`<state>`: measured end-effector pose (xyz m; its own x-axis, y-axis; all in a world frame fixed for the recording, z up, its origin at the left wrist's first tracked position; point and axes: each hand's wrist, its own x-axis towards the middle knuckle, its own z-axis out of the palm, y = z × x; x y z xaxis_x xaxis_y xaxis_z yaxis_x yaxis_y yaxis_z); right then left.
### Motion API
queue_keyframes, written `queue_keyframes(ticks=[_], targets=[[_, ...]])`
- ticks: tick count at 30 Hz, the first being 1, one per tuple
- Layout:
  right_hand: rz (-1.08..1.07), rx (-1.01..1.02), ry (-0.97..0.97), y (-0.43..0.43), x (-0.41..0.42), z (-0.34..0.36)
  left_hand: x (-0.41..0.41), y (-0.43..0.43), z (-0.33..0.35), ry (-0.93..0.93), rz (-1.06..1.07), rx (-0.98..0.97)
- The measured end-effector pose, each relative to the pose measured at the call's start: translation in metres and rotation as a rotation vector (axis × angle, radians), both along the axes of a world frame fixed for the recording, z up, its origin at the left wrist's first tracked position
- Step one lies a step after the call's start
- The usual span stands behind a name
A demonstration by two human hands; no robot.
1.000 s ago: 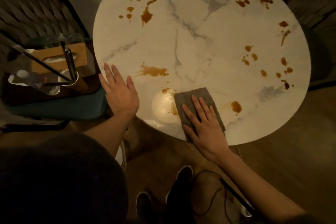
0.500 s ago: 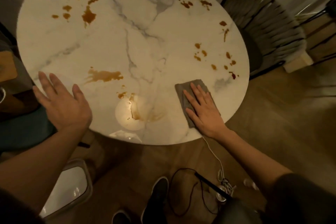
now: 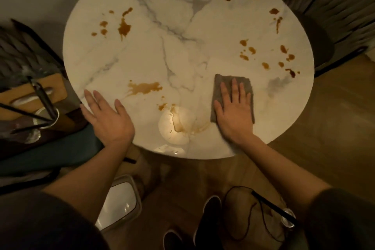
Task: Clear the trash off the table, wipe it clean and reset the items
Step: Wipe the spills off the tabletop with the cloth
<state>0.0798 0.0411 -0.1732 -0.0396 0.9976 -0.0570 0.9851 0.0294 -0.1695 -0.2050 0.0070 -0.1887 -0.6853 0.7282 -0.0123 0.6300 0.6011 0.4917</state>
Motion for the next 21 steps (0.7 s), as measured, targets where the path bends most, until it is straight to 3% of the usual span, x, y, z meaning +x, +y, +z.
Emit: queue_keyframes(ticks=[5, 9, 14, 21], targets=[[0.386, -0.032, 0.121, -0.064, -0.077, -0.004, -0.002, -0.002, 0.000, -0.004, 0.000, -0.017], [0.309, -0.166, 0.592, -0.047, -0.053, 0.018, -0.003, 0.000, 0.005, -0.004, -0.004, -0.008], [0.474, -0.023, 0.272, -0.025, -0.036, 0.028, 0.000, 0.001, 0.004, -0.007, -0.013, -0.035], [0.378, -0.022, 0.634, 0.000, -0.024, 0.099, 0.003, -0.001, 0.018, -0.042, -0.001, -0.045]])
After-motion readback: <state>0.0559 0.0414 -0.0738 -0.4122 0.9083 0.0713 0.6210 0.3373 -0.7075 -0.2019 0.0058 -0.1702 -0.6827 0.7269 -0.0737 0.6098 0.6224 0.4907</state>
